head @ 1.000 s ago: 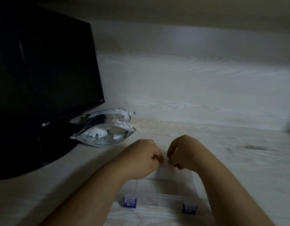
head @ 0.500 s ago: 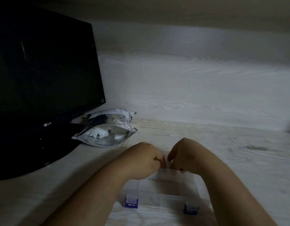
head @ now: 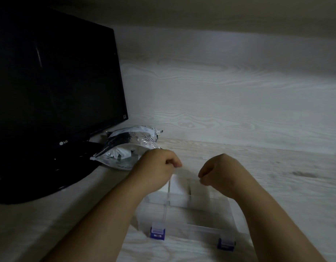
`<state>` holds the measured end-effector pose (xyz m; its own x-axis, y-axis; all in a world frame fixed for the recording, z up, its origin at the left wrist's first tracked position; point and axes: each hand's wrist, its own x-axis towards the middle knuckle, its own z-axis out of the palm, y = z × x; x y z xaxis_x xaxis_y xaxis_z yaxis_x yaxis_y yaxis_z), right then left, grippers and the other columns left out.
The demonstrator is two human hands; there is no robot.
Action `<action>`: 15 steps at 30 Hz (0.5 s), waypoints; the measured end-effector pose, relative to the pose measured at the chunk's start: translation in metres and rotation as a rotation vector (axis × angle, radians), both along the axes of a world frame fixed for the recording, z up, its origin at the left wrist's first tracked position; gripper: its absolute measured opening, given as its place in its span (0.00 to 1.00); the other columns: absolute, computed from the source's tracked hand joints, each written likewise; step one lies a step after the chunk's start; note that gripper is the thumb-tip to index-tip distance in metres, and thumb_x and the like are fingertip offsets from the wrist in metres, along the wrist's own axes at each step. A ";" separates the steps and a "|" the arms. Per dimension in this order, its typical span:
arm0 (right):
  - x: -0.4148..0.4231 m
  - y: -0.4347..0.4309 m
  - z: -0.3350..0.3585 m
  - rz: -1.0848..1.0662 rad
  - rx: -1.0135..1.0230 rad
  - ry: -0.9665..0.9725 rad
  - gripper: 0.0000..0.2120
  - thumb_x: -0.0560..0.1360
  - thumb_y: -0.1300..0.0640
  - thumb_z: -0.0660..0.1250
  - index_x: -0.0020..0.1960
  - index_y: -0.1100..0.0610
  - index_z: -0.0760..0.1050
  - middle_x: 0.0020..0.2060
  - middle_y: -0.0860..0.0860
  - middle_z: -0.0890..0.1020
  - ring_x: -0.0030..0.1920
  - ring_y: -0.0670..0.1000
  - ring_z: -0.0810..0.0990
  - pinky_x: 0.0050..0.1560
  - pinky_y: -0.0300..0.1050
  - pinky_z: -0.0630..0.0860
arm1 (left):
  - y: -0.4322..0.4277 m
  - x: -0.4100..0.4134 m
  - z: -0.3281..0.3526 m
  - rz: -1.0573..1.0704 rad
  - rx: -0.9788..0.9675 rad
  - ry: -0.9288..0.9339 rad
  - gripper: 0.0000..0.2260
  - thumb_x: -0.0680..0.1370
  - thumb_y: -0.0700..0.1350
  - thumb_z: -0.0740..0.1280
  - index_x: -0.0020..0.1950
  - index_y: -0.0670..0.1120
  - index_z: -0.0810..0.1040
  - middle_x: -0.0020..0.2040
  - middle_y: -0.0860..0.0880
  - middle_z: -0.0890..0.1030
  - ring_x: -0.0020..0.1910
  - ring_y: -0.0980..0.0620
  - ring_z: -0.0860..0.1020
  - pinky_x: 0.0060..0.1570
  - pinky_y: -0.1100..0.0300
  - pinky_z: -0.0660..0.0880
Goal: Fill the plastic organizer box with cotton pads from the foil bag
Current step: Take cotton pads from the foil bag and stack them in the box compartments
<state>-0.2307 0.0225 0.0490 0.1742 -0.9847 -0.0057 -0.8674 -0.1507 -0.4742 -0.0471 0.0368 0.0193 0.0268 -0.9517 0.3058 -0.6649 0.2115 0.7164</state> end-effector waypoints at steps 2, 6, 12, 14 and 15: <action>0.000 0.000 -0.001 0.018 -0.014 -0.020 0.11 0.71 0.61 0.71 0.36 0.45 0.80 0.36 0.45 0.82 0.37 0.43 0.79 0.36 0.37 0.75 | -0.004 0.006 -0.002 0.135 -0.011 0.002 0.13 0.73 0.35 0.64 0.43 0.52 0.84 0.42 0.55 0.83 0.41 0.58 0.79 0.40 0.67 0.73; 0.000 0.000 -0.003 0.042 -0.032 -0.023 0.08 0.73 0.59 0.70 0.39 0.47 0.80 0.36 0.46 0.83 0.35 0.44 0.79 0.33 0.36 0.73 | -0.011 0.020 -0.009 0.392 0.025 0.014 0.12 0.73 0.37 0.64 0.46 0.50 0.84 0.48 0.49 0.83 0.53 0.48 0.80 0.50 0.62 0.71; 0.001 -0.001 -0.007 0.071 -0.068 -0.005 0.08 0.74 0.56 0.70 0.39 0.44 0.78 0.36 0.42 0.80 0.35 0.42 0.78 0.33 0.34 0.72 | -0.024 0.030 -0.020 0.522 0.149 0.123 0.16 0.74 0.37 0.62 0.61 0.38 0.77 0.63 0.39 0.75 0.58 0.41 0.76 0.50 0.59 0.72; 0.001 -0.002 -0.008 0.077 -0.071 -0.003 0.07 0.74 0.56 0.70 0.40 0.45 0.79 0.37 0.42 0.79 0.35 0.42 0.78 0.33 0.33 0.71 | -0.026 0.032 -0.019 0.566 0.190 0.136 0.21 0.75 0.38 0.61 0.68 0.39 0.72 0.72 0.38 0.67 0.66 0.39 0.71 0.61 0.56 0.69; 0.001 -0.002 -0.008 0.080 -0.070 -0.002 0.06 0.74 0.56 0.70 0.42 0.45 0.79 0.37 0.42 0.79 0.35 0.43 0.78 0.33 0.33 0.71 | -0.026 0.033 -0.019 0.590 0.195 0.134 0.22 0.75 0.38 0.61 0.70 0.40 0.70 0.74 0.38 0.62 0.69 0.39 0.67 0.65 0.55 0.66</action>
<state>-0.2299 0.0206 0.0410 0.2519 -0.9657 0.0634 -0.8504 -0.2521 -0.4617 -0.0139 0.0111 0.0007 0.5900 -0.8028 0.0859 -0.5318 -0.3063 0.7896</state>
